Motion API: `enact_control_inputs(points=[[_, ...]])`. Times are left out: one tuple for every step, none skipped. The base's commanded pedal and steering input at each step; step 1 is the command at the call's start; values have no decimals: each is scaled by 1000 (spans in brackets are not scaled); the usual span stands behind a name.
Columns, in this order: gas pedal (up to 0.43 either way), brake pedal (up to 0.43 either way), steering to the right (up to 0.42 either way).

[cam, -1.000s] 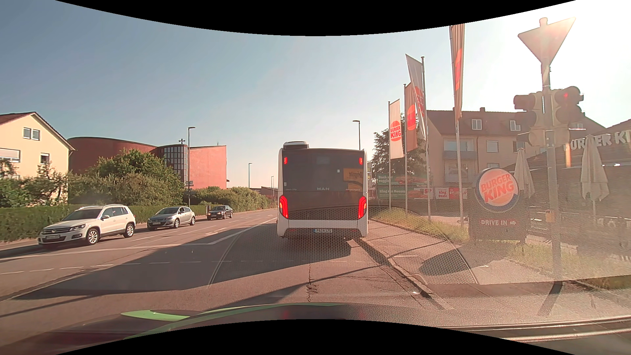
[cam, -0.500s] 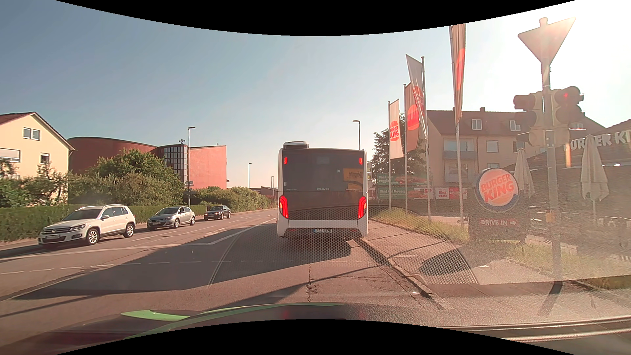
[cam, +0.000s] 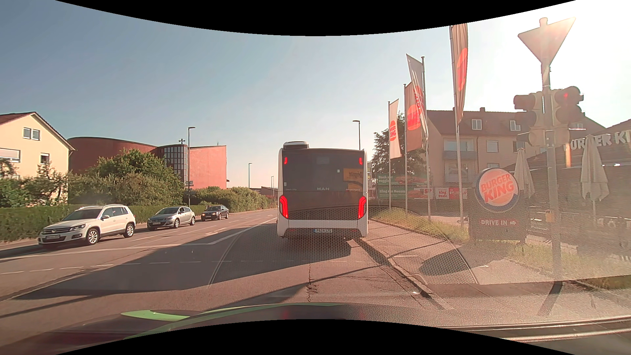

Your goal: Follow the waypoints while adhering to traffic rules and regulations

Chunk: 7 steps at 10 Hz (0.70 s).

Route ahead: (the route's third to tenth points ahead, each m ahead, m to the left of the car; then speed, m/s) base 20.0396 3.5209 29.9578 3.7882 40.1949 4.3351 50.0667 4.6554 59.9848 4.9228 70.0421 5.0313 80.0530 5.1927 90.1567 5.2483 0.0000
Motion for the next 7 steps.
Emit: enact_control_inputs(points=[[0,250,-1],[0,250,-1],[0,250,-2],[0,250,-3],[0,250,-6],[0,238,-6],[0,171,-6]])
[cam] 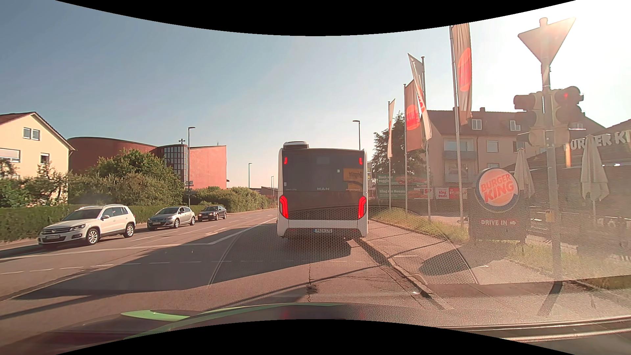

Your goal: Follow the waypoints while adhering to traffic rules and regulations

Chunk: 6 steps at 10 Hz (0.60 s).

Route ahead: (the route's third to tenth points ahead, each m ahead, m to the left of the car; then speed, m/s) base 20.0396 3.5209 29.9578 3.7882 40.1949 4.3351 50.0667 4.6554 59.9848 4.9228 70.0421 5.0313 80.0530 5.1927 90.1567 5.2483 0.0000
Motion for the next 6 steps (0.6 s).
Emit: enact_control_inputs(points=[[0,104,-11],[0,67,-25],[0,0,-48],[0,0,-71],[0,0,-110],[0,0,-149]])
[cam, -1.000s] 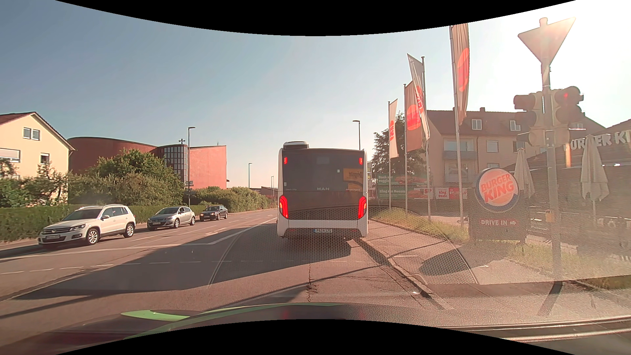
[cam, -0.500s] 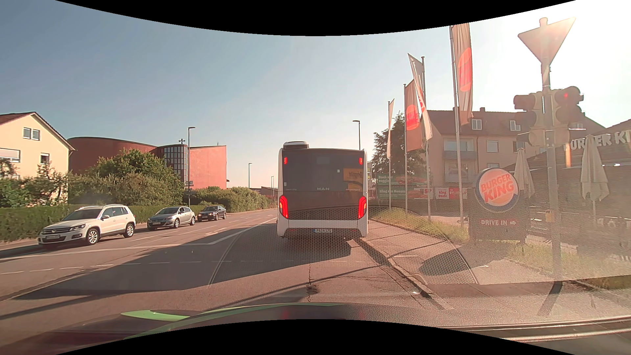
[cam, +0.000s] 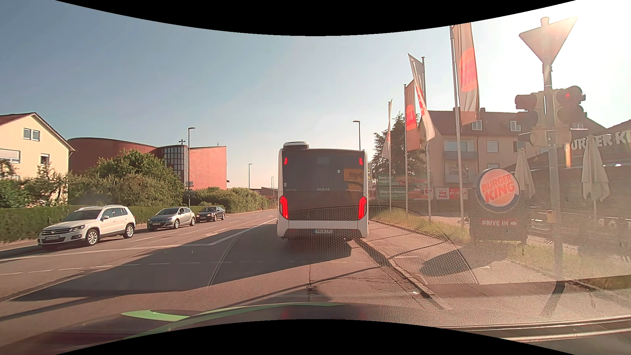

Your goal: Follow the waypoints while adhering to traffic rules and regulations

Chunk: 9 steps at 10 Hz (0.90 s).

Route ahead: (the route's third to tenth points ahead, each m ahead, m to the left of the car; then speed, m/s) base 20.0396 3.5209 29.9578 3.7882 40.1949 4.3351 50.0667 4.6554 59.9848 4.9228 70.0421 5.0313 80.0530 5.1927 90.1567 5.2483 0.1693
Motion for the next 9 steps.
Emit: enact_control_inputs(points=[[0,0,-200],[0,0,-274],[0,0,-334],[0,0,-364],[0,0,-375],[0,0,-394],[0,0,-425],[0,0,-448],[0,0,-477]])
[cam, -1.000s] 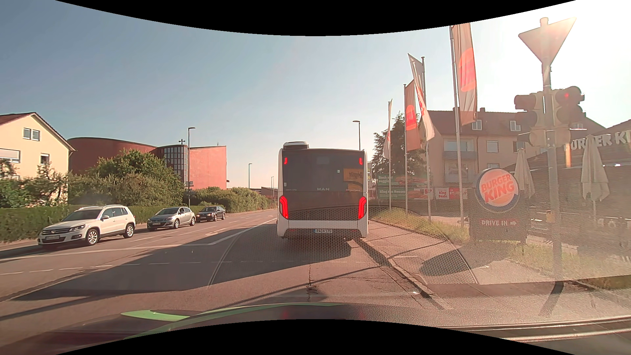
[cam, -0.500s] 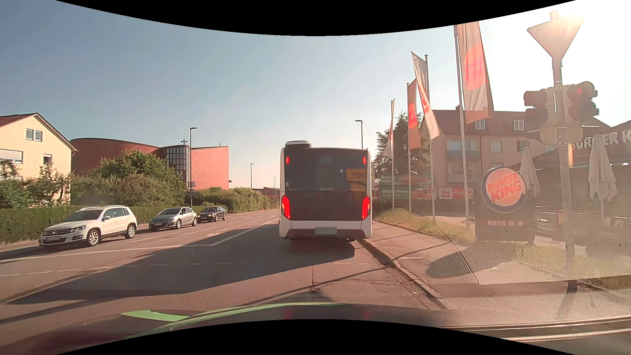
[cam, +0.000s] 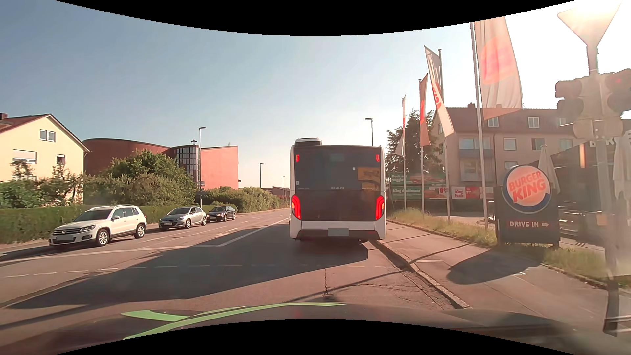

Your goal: Follow the waypoints while adhering to traffic rules and regulations

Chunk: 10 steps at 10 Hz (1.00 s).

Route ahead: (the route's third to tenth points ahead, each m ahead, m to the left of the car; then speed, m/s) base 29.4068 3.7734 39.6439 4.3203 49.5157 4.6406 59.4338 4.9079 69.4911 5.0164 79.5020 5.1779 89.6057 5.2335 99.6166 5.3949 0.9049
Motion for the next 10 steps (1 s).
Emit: enact_control_inputs(points=[[0,0,-501],[0,0,-520],[0,0,-537],[0,0,-551],[0,0,-556],[0,0,-559],[0,0,-560],[0,0,-560],[0,0,-560],[0,0,-559]])
